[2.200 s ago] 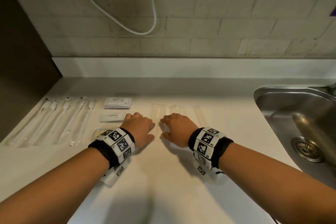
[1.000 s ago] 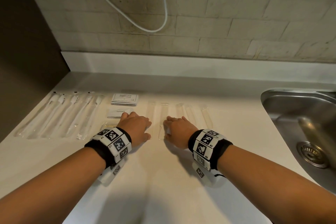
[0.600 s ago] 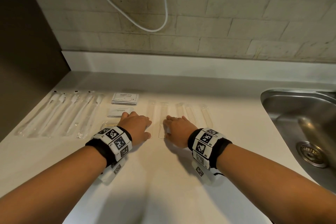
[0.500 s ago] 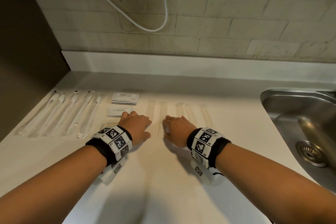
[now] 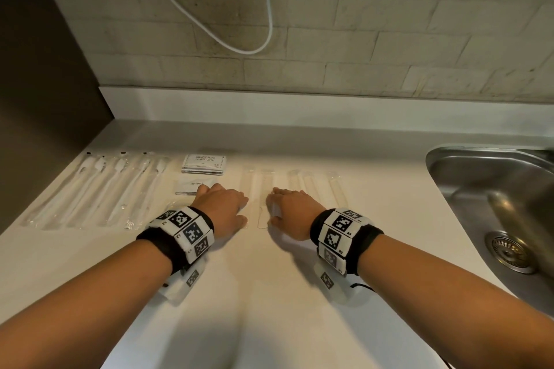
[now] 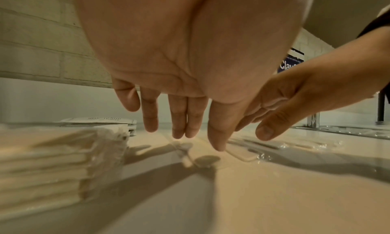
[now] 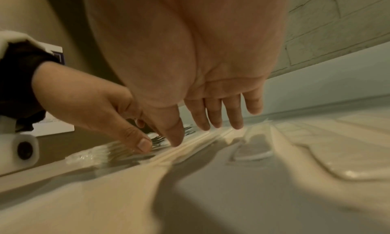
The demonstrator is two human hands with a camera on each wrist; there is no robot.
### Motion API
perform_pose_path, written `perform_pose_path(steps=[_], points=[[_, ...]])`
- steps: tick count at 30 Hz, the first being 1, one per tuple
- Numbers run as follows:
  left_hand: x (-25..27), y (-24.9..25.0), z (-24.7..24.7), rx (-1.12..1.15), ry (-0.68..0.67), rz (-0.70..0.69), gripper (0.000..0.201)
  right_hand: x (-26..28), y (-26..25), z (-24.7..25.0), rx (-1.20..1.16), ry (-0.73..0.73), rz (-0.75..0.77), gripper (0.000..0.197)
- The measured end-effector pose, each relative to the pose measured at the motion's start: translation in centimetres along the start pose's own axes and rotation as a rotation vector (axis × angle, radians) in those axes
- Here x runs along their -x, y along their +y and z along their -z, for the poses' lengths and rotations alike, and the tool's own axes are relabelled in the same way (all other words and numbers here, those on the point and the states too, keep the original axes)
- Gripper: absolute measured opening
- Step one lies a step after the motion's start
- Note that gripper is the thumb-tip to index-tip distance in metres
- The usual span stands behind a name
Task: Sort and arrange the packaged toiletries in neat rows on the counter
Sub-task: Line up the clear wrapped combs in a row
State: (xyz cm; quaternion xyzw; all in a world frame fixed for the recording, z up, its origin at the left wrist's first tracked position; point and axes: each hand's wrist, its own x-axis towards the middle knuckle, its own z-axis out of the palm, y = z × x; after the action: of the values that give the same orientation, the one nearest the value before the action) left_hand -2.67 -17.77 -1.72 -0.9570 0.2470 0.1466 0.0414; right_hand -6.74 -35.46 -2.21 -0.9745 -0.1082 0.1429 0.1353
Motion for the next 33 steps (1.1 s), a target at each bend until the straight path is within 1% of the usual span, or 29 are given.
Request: perform_pose_path(steps=[1,3,4,5,7,9,10,11,12,13,16,18,20,24,27,33], points=[[0.0,0.0,0.2,0.018,0.000,0.002,0.019,0.3,0.3,0.4,-0.004,0.028,-0.004,0.032],[-0.1,0.2,0.6,0.028,0.014,0.001,0.019,1.0,1.2,1.4,0.005,0.061,-0.033,0.042],[-0.3,0.5,0.9,0.030,0.030,-0.007,0.022,1.3,2.0,1.9,0.012,0.066,-0.049,0.044],[-0.6,1.0,1.1,0.034,0.040,-0.014,0.030,1.7,2.9,2.4,0.011,0.057,-0.074,0.044],[-1.2,2.5,1.4,0.054,0.077,-0.058,0.041,2.5,4.7,2.9,-0.002,-0.002,-0.150,0.047],[-1.9,4.5,1.5,0.072,0.110,-0.127,0.041,3.5,6.2,3.0,0.009,-0.081,-0.205,0.052],[-2.2,5.5,1.5,0.069,0.114,-0.169,0.040,3.9,6.7,2.9,0.013,-0.103,-0.218,0.050],[-2.5,6.4,1.3,0.046,0.103,-0.210,0.037,4.2,7.0,2.8,0.011,-0.113,-0.227,0.044],[-2.7,7.3,1.1,0.024,0.086,-0.242,0.033,4.5,7.3,2.6,0.007,-0.114,-0.226,0.035],[-2.8,8.0,0.9,0.014,0.061,-0.253,0.033,4.6,7.4,2.4,0.009,-0.111,-0.221,0.031],[-3.0,9.0,0.3,-0.017,0.011,-0.255,0.040,4.6,7.5,1.9,0.024,-0.098,-0.190,0.036],[-3.1,9.0,-0.1,-0.054,0.026,-0.267,0.041,4.5,7.3,1.8,0.047,-0.082,-0.157,0.034],[-3.1,8.5,-0.4,-0.044,0.056,-0.281,0.038,4.2,7.1,1.7,0.063,-0.079,-0.144,0.031],[-2.5,7.5,-0.8,-0.015,0.059,-0.266,0.035,3.7,6.4,1.3,0.089,-0.076,-0.127,0.039],[-2.2,6.9,-0.8,0.000,0.040,-0.256,0.036,3.4,6.0,1.2,0.083,-0.084,-0.123,0.037],[-2.5,6.8,-0.6,0.023,0.007,-0.268,0.038,3.5,5.8,1.2,0.061,-0.080,-0.142,0.045]])
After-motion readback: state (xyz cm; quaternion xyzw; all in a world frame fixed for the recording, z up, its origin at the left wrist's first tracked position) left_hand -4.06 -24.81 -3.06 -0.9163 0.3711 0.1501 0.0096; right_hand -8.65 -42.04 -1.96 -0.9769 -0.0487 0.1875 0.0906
